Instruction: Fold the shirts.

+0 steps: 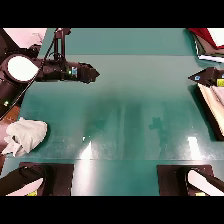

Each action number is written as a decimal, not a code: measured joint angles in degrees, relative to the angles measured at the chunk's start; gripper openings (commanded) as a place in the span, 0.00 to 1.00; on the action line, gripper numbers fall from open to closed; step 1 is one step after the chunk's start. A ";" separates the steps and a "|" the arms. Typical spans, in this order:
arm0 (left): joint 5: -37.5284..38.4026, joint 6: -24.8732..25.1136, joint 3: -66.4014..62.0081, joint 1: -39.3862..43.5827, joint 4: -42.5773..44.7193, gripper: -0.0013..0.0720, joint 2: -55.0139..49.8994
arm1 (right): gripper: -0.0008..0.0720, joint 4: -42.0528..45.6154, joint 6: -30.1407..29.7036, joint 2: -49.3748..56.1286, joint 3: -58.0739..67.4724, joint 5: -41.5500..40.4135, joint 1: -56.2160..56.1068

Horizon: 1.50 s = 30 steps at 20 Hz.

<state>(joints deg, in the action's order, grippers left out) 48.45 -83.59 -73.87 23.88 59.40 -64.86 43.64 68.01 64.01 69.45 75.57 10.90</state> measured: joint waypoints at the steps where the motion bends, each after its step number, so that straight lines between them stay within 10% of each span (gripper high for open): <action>1: -0.02 0.00 0.00 0.00 -0.02 0.06 0.00 | 0.04 -0.02 0.00 0.00 0.00 0.00 -0.02; 19: -0.02 -0.07 -1.88 -1.73 0.72 0.10 0.76 | 0.04 -0.09 0.02 0.00 0.00 0.94 -0.02; 27: 35.43 -1.53 -7.08 -9.73 17.55 0.13 6.99 | 0.04 -0.09 0.04 0.00 0.00 1.01 -0.02; 28: 38.84 -1.64 -7.19 -10.03 21.07 0.86 7.37 | 0.04 -0.09 0.04 0.00 0.00 0.98 -0.02; 30: 43.89 -2.40 -7.13 -10.43 27.56 1.00 7.82 | 0.03 -0.09 0.04 0.00 0.00 0.98 -0.02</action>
<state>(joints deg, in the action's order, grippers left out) 92.33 -86.00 -80.99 13.45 86.96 -57.04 43.55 68.05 64.01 69.45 76.55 10.87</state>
